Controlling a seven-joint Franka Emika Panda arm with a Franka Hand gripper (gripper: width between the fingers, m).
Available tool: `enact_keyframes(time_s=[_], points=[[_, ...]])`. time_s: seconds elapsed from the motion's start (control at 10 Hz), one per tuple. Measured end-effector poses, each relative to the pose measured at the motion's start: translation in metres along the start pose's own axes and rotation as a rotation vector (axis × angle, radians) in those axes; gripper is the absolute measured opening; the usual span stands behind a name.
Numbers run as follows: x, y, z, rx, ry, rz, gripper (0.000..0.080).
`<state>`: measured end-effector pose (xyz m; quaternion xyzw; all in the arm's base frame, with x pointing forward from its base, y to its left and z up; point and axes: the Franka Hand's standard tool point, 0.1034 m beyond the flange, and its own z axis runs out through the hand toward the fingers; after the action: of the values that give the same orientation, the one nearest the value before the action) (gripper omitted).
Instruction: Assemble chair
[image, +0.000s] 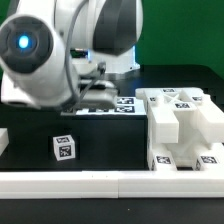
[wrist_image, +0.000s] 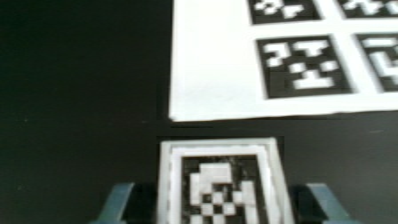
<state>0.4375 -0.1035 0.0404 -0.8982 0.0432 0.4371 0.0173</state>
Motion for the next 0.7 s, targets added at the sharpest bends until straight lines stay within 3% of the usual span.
enact_keyframes(time_s=[0.2,0.3,0.4,0.5,0.6,0.7], points=[[-0.026,-0.022,-0.057,0.005,0.21,-0.051,0.0278],[-0.033,-0.025,-0.072,0.002,0.315,-0.088,0.0278],[-0.032,-0.018,-0.069,0.016,0.414,-0.112,0.0278],[-0.025,-0.002,-0.048,0.042,0.518,-0.09,0.0278],[-0.031,-0.004,-0.045,0.041,0.558,-0.083,0.0279],[-0.026,-0.007,-0.057,0.03,0.654,-0.095,0.0279]])
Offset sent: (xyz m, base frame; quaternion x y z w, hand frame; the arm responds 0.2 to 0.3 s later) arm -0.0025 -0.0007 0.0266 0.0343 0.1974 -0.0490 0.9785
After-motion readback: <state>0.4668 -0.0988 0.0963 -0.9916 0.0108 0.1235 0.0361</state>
